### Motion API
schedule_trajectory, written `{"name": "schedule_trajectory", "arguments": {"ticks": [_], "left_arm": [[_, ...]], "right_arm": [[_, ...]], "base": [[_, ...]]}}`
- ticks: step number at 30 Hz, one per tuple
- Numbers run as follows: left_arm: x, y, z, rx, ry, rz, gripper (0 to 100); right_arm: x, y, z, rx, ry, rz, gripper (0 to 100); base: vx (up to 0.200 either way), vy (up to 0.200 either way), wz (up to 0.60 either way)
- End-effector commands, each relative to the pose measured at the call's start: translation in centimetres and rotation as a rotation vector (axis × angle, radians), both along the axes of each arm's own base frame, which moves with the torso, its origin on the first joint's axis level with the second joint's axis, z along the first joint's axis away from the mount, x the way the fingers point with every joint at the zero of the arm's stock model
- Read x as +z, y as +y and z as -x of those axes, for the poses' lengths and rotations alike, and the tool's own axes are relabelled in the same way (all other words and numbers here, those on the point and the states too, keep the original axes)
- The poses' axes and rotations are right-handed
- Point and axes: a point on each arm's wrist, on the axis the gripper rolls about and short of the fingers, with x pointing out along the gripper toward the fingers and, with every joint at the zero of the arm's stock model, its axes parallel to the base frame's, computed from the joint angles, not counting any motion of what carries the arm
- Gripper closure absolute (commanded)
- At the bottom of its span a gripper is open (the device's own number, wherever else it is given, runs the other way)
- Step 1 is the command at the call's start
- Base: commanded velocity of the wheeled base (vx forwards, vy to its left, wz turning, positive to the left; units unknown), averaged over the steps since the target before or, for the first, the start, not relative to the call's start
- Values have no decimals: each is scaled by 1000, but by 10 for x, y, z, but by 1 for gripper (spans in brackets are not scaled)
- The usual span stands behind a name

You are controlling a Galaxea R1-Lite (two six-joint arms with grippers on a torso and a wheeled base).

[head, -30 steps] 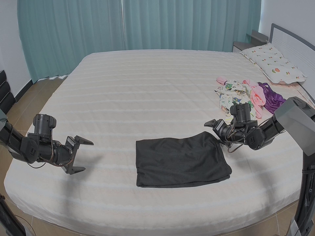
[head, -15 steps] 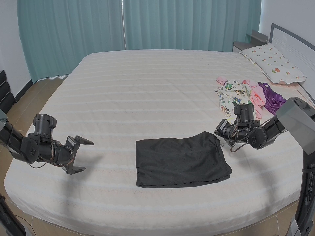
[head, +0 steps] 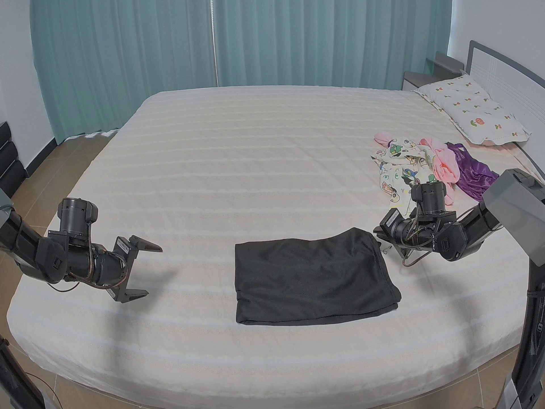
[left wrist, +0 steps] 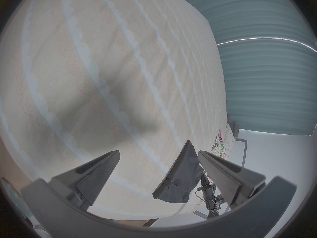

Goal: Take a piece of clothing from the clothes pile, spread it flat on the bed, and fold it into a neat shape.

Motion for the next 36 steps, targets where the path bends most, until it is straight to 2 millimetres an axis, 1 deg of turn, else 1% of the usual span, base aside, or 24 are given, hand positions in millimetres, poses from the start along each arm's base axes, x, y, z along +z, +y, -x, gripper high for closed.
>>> {"name": "schedule_trajectory", "arguments": {"ticks": [1,3,6,11,16,17,20,27,28,36], "left_arm": [[0,0,0,-1,1,0,0],[-1,-1,0,-3,2,0,0],[0,-1,0,-3,1,0,0],[0,-1,0,-4,1,0,0],[-1,-1,0,-4,2,0,0],[-1,-1,0,-3,3,1,0],[0,-1,0,-4,1,0,0],[-1,-2,0,-5,5,1,0],[-1,-2,0,-6,4,0,0],[-1,-2,0,-5,5,1,0]], "right_arm": [[5,3,9,51,-37,-17,0],[4,3,11,69,-77,-1,0],[2,3,10,88,-87,18,0],[-1,7,10,146,-77,-1,0],[-10,14,8,175,-64,-8,0],[-14,18,8,181,-57,-6,100],[-15,18,7,174,-58,-4,100],[-3,7,9,147,-80,-11,100],[1,1,10,133,-85,-11,100],[-7,-6,13,117,-57,-10,100]], "base": [[0,0,0],[0,0,0],[0,0,0],[0,0,0],[0,0,0],[0,0,0],[0,0,0],[0,0,0],[0,0,0],[0,0,0]]}}
